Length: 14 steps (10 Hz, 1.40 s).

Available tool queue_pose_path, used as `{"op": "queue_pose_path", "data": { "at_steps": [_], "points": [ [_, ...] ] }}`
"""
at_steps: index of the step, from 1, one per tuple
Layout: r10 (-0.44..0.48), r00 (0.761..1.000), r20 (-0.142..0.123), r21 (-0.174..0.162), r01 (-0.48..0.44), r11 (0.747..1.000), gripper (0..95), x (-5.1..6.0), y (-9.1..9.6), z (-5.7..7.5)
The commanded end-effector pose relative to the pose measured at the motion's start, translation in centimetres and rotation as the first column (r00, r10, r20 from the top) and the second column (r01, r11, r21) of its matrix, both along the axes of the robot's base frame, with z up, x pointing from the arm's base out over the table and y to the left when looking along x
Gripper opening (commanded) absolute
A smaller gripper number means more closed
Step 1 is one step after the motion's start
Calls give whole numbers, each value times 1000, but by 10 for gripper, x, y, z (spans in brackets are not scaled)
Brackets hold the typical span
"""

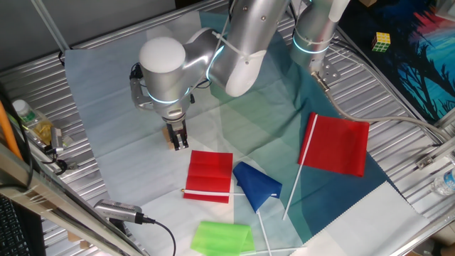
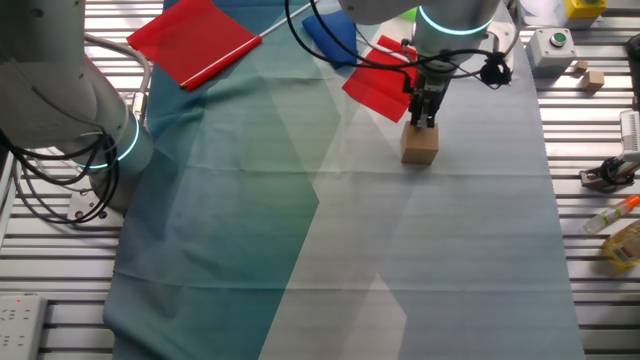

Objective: Approach and touch the side of the small block

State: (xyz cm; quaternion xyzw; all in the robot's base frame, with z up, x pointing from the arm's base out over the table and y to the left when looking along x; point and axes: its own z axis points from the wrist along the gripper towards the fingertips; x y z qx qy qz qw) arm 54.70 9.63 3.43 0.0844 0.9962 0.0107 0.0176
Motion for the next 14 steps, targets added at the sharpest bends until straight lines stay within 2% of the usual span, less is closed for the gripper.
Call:
{"op": "queue_pose_path", "data": {
  "at_steps": [1,6,8,10,13,14],
  "points": [
    [-1,1000,-1,-1,1,1000,0,0,0,1],
    [-7,1000,-2,3,7,1000,0,1,1,3],
    [-26,1000,-10,5,26,1000,0,6,8,9],
    [-25,1000,-13,4,25,1000,0,7,9,10],
    [-19,1000,-17,0,19,1000,0,0,9,8],
    [-20,999,-25,4,20,1000,0,-3,6,11]
  ]
}}
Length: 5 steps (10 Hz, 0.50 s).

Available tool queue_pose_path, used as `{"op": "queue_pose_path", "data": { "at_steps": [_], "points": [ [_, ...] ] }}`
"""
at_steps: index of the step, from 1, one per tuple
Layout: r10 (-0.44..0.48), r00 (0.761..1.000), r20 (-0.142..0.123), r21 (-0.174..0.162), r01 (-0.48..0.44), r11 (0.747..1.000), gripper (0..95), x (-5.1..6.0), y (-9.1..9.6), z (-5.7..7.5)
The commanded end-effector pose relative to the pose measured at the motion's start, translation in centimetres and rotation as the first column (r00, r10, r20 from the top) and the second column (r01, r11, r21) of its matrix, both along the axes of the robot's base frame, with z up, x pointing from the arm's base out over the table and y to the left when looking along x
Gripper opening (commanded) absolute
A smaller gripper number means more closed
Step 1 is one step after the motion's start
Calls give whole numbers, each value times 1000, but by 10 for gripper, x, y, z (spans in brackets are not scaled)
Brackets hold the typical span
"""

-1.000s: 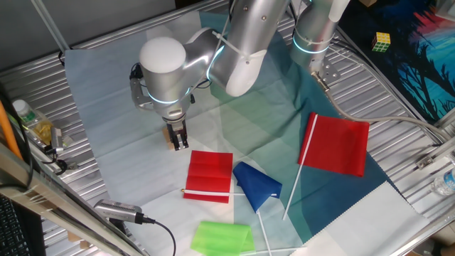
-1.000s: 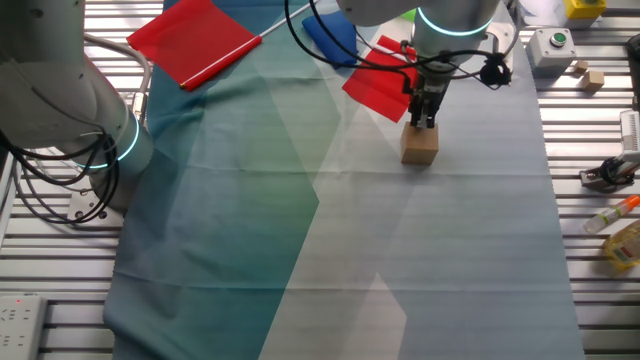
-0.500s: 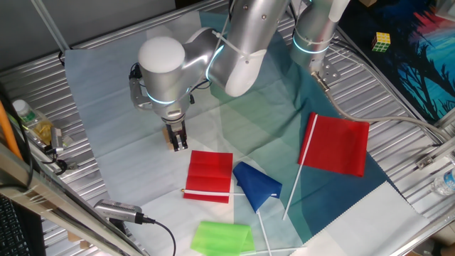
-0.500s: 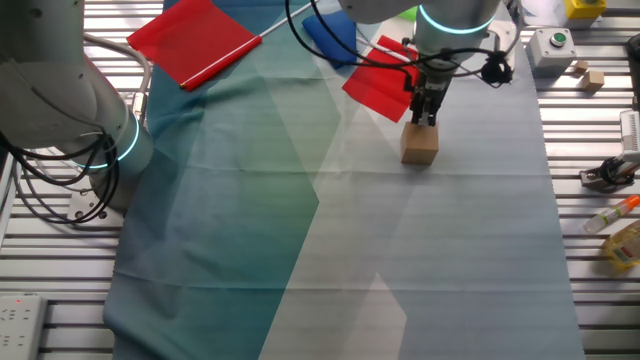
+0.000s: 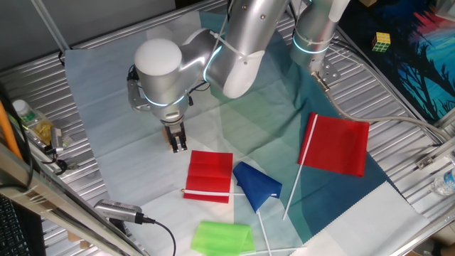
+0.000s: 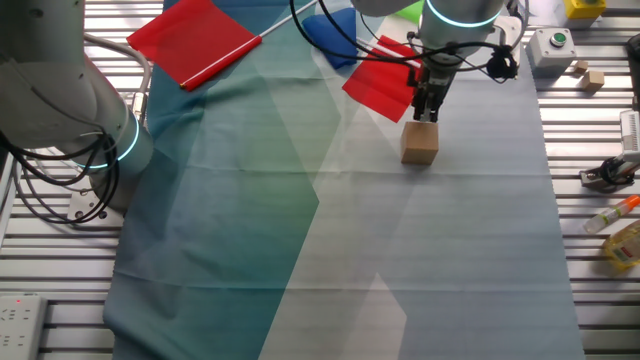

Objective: Approach and touch the side of the small block

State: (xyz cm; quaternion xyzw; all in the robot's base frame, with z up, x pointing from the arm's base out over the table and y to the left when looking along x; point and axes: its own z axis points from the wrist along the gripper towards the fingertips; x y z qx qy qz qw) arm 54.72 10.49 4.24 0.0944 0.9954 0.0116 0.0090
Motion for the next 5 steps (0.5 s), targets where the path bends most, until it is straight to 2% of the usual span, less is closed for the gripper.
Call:
{"op": "queue_pose_path", "data": {
  "at_steps": [1,5],
  "points": [
    [4,1000,-12,3,-4,1000,0,-7,-4,6],
    [4,1000,-11,10,-3,1000,0,-13,-11,8]
  ]
}}
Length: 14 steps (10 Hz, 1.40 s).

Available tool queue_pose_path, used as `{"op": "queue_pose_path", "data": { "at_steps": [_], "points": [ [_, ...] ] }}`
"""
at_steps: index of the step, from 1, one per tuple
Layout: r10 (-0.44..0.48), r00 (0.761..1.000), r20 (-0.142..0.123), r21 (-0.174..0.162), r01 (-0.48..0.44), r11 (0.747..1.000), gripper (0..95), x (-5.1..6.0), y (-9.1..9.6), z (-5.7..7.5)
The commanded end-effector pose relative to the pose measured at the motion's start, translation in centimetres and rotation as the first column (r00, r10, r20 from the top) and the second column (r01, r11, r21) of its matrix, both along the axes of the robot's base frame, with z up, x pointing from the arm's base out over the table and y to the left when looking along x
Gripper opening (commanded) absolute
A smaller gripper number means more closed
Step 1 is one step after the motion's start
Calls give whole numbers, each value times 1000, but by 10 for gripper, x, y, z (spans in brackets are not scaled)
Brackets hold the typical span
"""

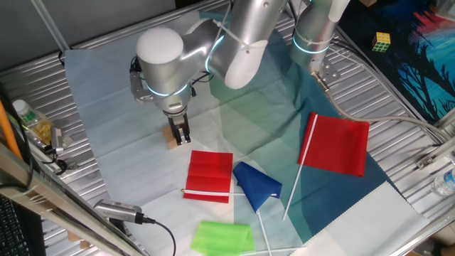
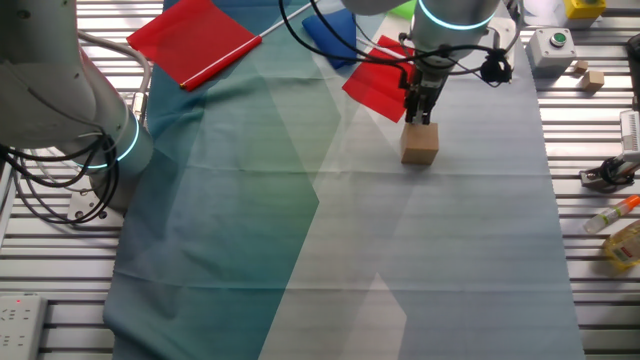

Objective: Approach and touch the side of the small block

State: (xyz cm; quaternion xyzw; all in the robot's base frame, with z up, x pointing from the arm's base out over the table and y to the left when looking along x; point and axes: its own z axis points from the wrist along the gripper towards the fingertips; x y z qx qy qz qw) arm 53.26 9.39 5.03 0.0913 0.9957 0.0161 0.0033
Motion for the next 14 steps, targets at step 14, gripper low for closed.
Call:
{"op": "queue_pose_path", "data": {
  "at_steps": [14],
  "points": [
    [-29,999,-39,-1,29,1000,0,1,0,1]
  ]
}}
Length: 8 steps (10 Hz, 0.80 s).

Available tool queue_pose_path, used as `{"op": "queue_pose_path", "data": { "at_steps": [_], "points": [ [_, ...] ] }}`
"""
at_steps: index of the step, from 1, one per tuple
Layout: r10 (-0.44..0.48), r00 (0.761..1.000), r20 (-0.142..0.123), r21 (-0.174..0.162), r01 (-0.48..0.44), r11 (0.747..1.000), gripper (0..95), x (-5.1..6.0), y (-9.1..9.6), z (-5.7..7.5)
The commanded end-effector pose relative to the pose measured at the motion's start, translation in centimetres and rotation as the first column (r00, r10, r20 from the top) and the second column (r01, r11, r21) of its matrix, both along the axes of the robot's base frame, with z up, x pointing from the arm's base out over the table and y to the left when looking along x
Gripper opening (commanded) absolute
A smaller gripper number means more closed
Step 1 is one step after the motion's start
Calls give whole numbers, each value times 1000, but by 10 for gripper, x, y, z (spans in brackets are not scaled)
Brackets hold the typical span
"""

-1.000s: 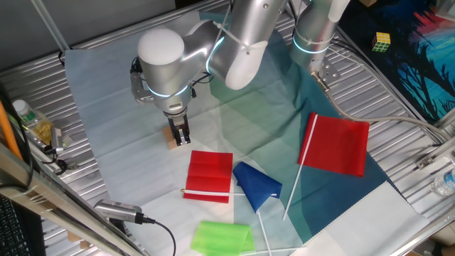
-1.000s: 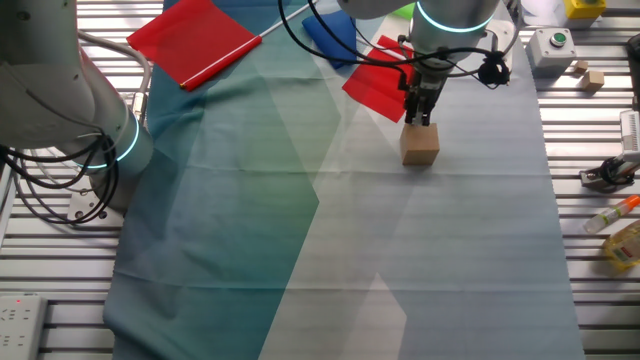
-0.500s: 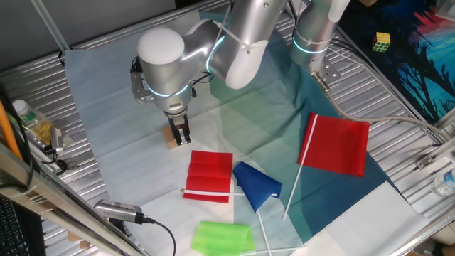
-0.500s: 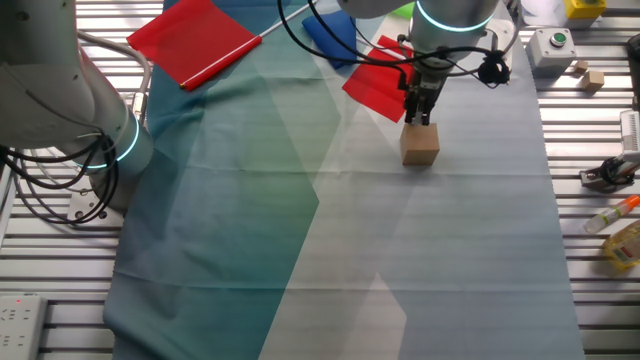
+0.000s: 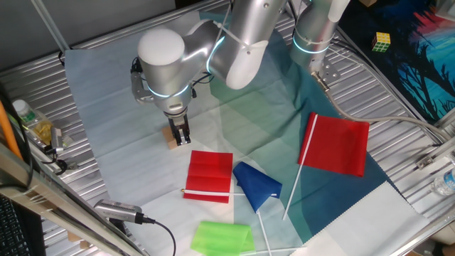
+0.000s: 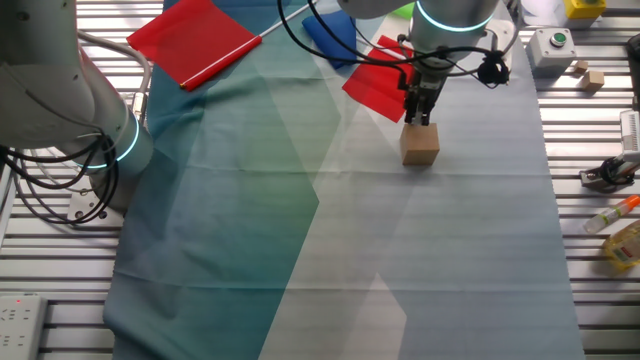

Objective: Approach and touch the side of the small block

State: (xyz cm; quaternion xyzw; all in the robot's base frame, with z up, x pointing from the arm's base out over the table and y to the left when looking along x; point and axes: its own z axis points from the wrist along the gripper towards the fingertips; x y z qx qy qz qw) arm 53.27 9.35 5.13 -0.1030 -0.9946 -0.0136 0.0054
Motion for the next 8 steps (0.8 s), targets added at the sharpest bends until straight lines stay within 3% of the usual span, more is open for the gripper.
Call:
{"op": "queue_pose_path", "data": {
  "at_steps": [1,2,5,8],
  "points": [
    [-19,1000,-19,0,19,1000,0,1,1,0],
    [26,1000,13,4,-26,1000,0,1,1,0],
    [20,1000,-4,-8,-20,1000,0,1,1,0],
    [10,1000,11,-15,-9,1000,0,1,1,0]
  ]
}}
